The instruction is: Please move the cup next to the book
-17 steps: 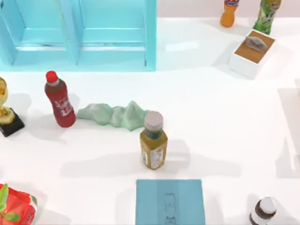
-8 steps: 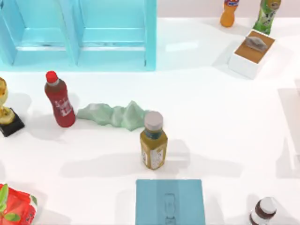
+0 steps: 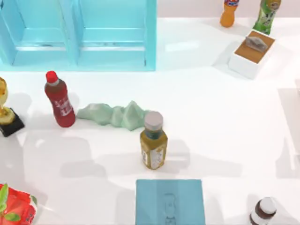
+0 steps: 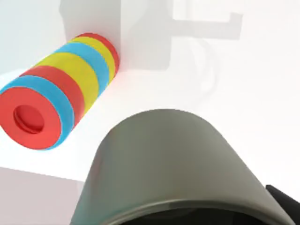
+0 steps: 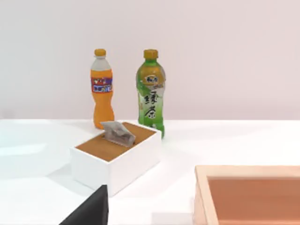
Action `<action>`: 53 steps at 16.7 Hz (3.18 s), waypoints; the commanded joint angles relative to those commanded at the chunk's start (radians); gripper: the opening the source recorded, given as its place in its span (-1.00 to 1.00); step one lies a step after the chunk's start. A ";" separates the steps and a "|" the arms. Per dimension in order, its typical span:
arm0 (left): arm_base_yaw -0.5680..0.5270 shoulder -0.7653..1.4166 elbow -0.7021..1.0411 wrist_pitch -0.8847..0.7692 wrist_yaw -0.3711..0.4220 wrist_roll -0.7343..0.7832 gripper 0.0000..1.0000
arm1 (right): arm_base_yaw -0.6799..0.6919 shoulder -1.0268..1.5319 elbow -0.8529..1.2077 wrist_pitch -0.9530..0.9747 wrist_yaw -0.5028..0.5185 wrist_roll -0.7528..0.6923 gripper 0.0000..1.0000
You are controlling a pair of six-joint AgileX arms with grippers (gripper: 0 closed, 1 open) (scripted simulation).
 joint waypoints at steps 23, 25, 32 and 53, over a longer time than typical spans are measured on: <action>-1.349 -0.174 -0.146 -0.149 0.045 -2.717 -1.00 | 0.000 0.000 0.000 0.000 0.000 0.000 1.00; -1.360 -0.176 -0.171 -0.155 0.030 -2.812 -1.00 | 0.000 0.000 0.000 0.000 0.000 0.000 1.00; -1.363 -0.174 -0.195 -0.161 0.013 -2.897 -1.00 | 0.000 0.000 0.000 0.000 0.000 0.000 1.00; -1.340 -0.145 -0.428 0.101 0.015 -2.874 -0.10 | 0.000 0.000 0.000 0.000 0.000 0.000 1.00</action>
